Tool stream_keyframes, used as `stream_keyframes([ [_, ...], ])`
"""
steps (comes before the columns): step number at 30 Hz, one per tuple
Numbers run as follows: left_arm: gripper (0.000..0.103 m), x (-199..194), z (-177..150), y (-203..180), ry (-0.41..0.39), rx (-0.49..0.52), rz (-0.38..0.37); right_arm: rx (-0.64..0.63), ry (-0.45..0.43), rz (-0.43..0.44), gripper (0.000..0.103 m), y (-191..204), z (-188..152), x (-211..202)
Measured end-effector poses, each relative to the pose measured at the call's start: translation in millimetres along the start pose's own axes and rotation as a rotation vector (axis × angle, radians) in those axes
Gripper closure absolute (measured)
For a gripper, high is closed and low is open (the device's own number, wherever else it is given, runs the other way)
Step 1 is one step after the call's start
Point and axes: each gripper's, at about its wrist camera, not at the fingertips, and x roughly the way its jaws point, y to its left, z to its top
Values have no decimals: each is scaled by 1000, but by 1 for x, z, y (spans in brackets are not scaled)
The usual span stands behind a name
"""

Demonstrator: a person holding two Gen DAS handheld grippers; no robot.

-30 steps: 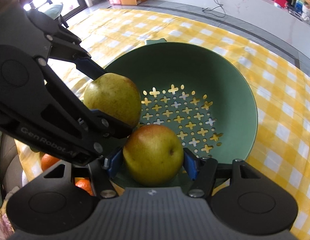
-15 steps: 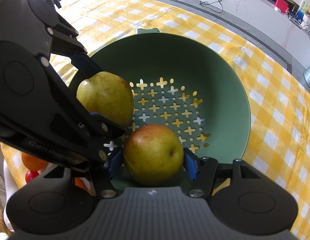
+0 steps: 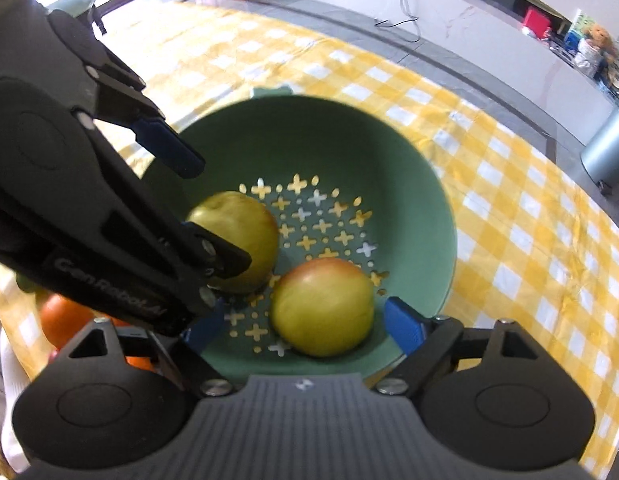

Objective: Organize fruits
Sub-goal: 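Withdraw both tools from the colander toward the oranges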

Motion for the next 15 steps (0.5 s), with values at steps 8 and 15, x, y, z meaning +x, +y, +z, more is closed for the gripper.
stream_keyframes([
  [8,20,-46,-20,-15,-111,29,8,60,-61,-18,19,9,-7,-33],
  [15,20,-90,-60,-32,-235,57,43,126,-117,-32,19,29,-28,-65],
])
